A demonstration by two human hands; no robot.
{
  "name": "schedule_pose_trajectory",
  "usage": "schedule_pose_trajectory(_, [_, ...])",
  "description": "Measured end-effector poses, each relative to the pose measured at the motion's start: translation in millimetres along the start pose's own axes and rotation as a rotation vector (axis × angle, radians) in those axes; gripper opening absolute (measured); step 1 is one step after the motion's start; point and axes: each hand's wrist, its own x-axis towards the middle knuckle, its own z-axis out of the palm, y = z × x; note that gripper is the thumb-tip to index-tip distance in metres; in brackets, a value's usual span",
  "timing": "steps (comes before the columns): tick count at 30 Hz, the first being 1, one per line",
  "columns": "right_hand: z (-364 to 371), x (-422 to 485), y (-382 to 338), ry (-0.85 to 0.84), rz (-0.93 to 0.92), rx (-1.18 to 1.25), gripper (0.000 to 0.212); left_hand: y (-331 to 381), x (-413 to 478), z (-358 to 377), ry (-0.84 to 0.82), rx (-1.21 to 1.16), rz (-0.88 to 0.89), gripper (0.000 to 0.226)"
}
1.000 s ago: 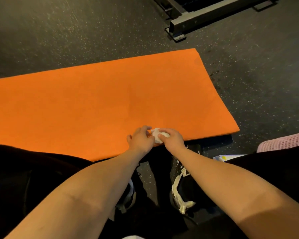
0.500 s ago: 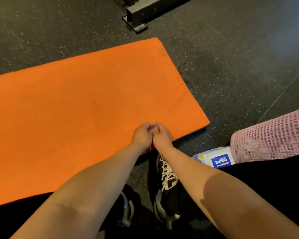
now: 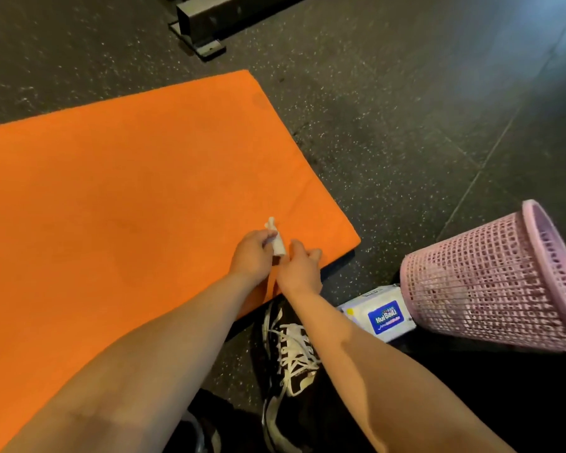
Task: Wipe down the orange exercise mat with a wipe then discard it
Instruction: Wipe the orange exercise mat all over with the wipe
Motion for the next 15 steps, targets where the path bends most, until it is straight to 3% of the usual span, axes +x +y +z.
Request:
schedule_pose_trajectory(7, [-25.2, 28.1, 25.2, 0.031, 0.153, 0.17, 0.049, -5.5, -3.6, 9.1, -0.041, 0.05, -0.019, 0.04])
schedule_pose_trajectory(15, [-42.9, 40.4, 32.6, 0.053, 0.303, 0.65, 0.058, 2.7, -6.3, 13.9, -0.009, 0.149, -0.032, 0.033])
